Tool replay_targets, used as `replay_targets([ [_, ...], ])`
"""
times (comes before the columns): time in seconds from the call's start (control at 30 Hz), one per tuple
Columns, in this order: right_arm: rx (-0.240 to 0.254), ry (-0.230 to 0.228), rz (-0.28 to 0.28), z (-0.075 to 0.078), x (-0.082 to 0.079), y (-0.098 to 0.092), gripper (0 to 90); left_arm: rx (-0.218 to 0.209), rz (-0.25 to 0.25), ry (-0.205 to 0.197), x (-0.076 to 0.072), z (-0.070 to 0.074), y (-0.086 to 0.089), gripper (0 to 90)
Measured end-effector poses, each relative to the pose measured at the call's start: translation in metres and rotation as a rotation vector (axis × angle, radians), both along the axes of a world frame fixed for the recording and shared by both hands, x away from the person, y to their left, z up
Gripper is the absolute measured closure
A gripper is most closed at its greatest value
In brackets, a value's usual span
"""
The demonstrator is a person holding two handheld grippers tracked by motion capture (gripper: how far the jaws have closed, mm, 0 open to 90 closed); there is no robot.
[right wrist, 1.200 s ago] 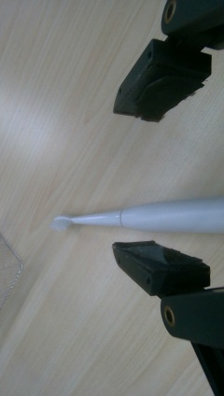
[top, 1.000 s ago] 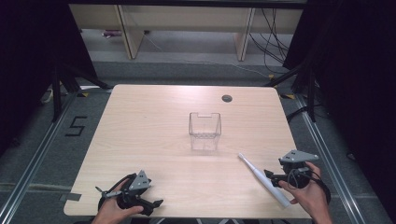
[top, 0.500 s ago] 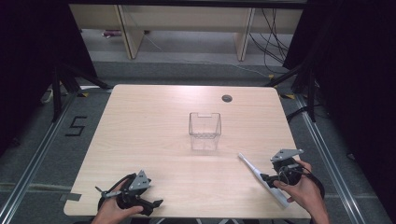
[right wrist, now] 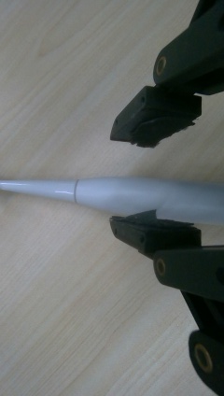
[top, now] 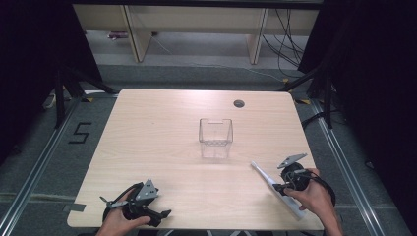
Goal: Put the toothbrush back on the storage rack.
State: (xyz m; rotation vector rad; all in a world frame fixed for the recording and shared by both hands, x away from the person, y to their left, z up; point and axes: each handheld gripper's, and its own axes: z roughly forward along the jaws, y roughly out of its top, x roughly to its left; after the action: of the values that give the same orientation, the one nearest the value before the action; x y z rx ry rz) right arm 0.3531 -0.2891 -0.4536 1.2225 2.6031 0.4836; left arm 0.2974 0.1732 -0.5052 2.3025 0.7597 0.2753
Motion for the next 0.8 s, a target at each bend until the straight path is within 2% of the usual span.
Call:
replay_targets([
  [0.03, -0.004, 0.009, -0.001, -0.001, 0.001, 0.000, 53.4, 0.004, -0.008, -0.006, 0.001, 0.000, 0.000, 14.8],
  [0.07, 0.000, 0.036, -0.022, -0.001, 0.001, 0.002, 54.2, 0.005, -0.009, -0.007, 0.001, 0.000, 0.000, 14.8],
  [0.1, -0.013, 0.020, 0.007, -0.002, 0.003, 0.001, 54.6, 0.005, -0.008, -0.006, 0.001, 0.000, 0.000, 14.8],
  [0.23, -0.015, 0.049, 0.000, -0.006, 0.005, 0.004, 56.0, 0.008, -0.008, -0.006, 0.001, 0.000, 0.000, 14.9],
  [0.27, -0.026, 0.052, 0.024, -0.007, 0.008, 0.004, 56.4, 0.004, 0.000, 0.000, 0.000, 0.000, 0.000, 14.9],
  [0.3, -0.028, 0.070, -0.003, -0.008, 0.007, 0.006, 56.7, 0.003, 0.001, 0.001, 0.000, 0.000, 0.000, 14.9],
  [0.33, -0.034, 0.079, -0.002, -0.008, 0.008, 0.007, 56.8, 0.005, -0.003, -0.002, 0.000, 0.000, 0.000, 14.9],
  [0.43, -0.043, 0.086, 0.027, -0.010, 0.010, 0.009, 58.1, 0.005, -0.005, -0.005, 0.001, 0.000, 0.001, 14.9],
  [0.47, -0.036, 0.117, 0.009, -0.011, 0.009, 0.011, 58.8, 0.005, -0.006, -0.006, 0.001, 0.000, 0.001, 14.8],
  [0.5, -0.054, 0.092, 0.038, -0.011, 0.011, 0.010, 59.5, 0.005, -0.007, -0.006, 0.001, 0.000, 0.001, 14.9],
  [0.57, -0.051, 0.112, 0.025, -0.012, 0.011, 0.011, 60.8, 0.010, -0.010, -0.006, 0.001, 0.001, 0.001, 14.9],
  [0.63, -0.057, 0.108, 0.040, -0.013, 0.014, 0.010, 61.6, 0.006, -0.001, 0.000, 0.000, 0.000, 0.000, 14.9],
  [0.67, -0.059, 0.137, 0.006, -0.013, 0.013, 0.011, 61.8, 0.006, -0.002, 0.000, 0.000, 0.000, 0.000, 15.0],
  [0.7, -0.064, 0.115, 0.050, -0.014, 0.015, 0.009, 61.9, 0.006, -0.001, 0.000, 0.000, 0.000, 0.000, 15.0],
  [0.77, -0.065, 0.139, 0.031, -0.015, 0.015, 0.011, 62.6, 0.012, -0.010, -0.006, 0.001, 0.000, 0.000, 15.0],
  [0.8, -0.068, 0.132, 0.046, -0.016, 0.016, 0.010, 62.7, 0.013, -0.011, -0.007, 0.001, 0.000, 0.000, 15.0],
])
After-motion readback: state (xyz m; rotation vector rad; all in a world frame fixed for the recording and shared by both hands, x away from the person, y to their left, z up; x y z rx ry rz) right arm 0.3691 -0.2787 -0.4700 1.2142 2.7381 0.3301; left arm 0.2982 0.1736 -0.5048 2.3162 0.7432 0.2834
